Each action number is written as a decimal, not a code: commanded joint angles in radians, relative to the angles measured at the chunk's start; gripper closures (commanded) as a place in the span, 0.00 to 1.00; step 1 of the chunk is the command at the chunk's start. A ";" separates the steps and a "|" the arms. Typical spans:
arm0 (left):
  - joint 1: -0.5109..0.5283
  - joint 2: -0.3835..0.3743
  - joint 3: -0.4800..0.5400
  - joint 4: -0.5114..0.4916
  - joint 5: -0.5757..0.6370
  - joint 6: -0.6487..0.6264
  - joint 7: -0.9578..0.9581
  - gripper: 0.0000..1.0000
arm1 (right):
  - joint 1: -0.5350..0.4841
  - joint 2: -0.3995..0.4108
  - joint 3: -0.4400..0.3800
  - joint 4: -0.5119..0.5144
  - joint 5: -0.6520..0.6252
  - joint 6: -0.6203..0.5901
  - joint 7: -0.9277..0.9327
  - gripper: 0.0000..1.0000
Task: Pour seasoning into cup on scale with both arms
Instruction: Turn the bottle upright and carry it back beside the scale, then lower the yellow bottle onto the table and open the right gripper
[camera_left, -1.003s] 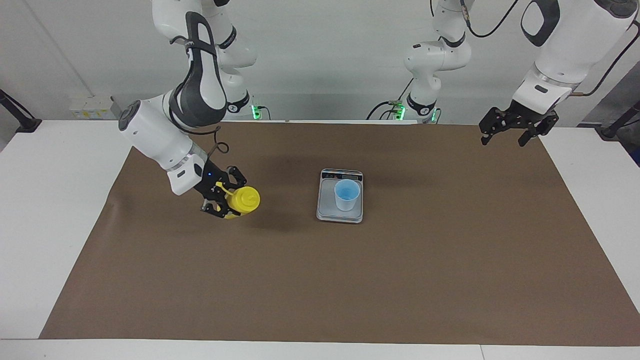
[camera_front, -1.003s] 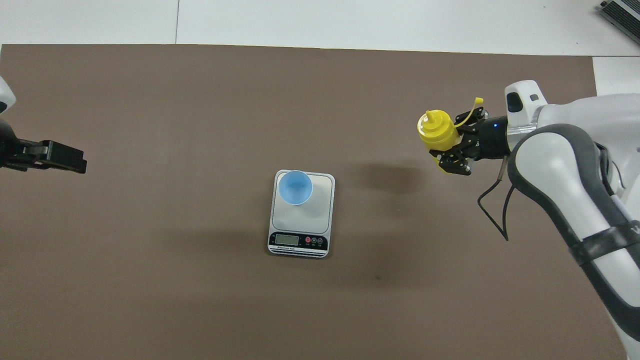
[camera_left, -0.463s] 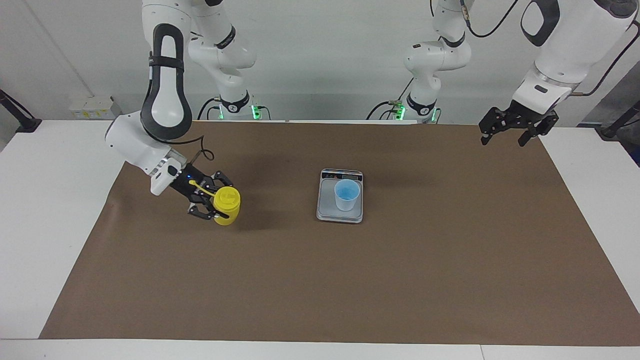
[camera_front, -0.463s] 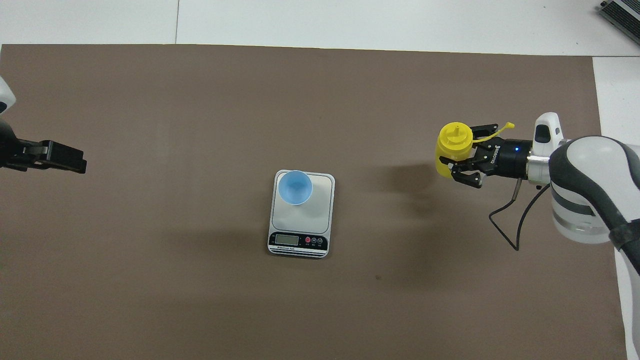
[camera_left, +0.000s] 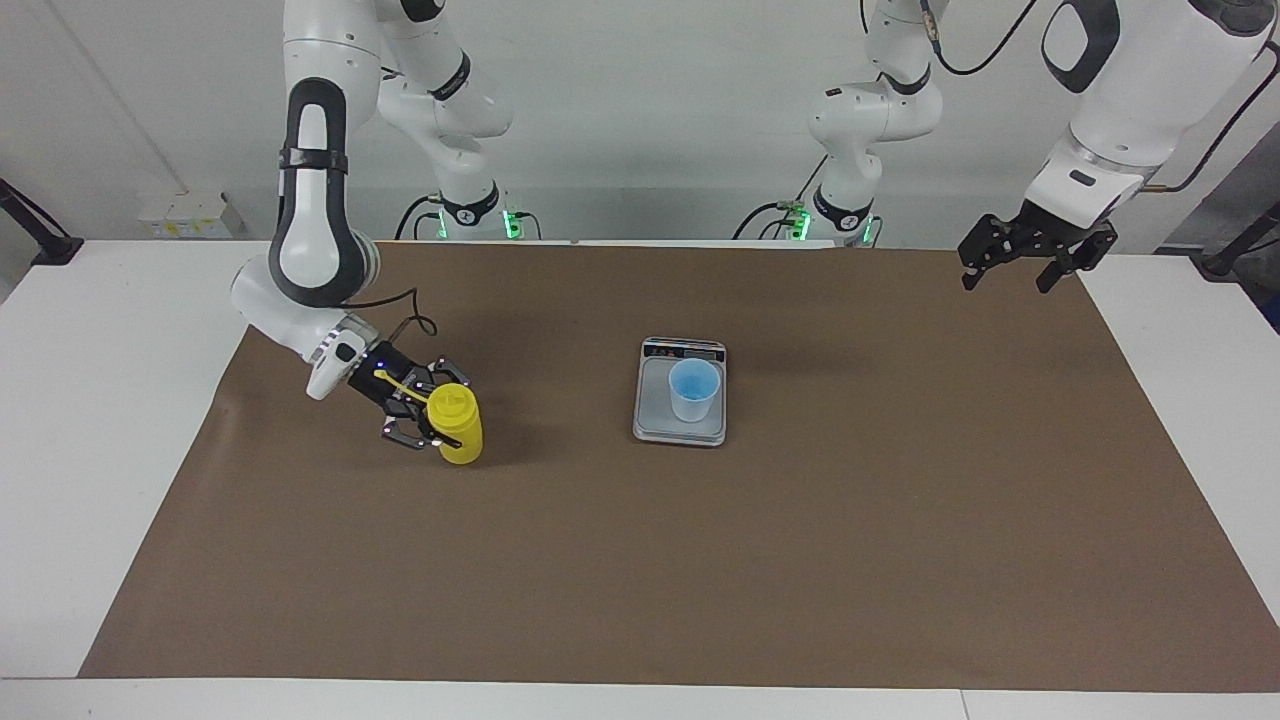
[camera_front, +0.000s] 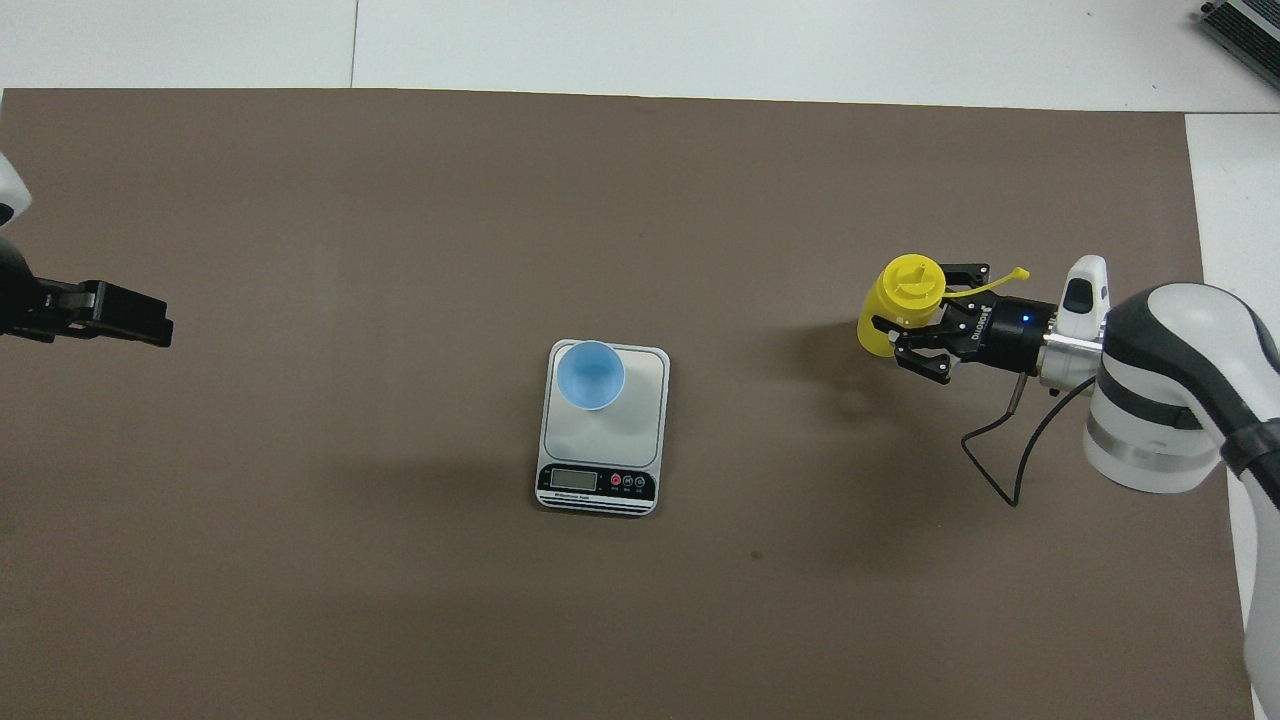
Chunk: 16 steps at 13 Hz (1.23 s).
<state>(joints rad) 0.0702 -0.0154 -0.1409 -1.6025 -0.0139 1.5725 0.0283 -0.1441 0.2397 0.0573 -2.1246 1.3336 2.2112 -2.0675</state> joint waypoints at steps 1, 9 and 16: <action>0.011 -0.021 -0.002 -0.022 -0.009 0.003 0.015 0.00 | -0.047 0.027 0.013 -0.003 0.082 -0.054 -0.118 1.00; 0.010 -0.021 -0.002 -0.022 -0.009 0.003 0.013 0.00 | -0.061 0.009 0.009 0.000 0.072 -0.051 -0.112 0.00; 0.011 -0.021 -0.002 -0.022 -0.009 0.003 0.015 0.00 | -0.123 -0.037 0.006 0.000 -0.135 -0.056 -0.108 0.00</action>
<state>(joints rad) 0.0702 -0.0154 -0.1409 -1.6025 -0.0139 1.5725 0.0283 -0.2298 0.2332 0.0565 -2.1178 1.2793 2.1788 -2.1647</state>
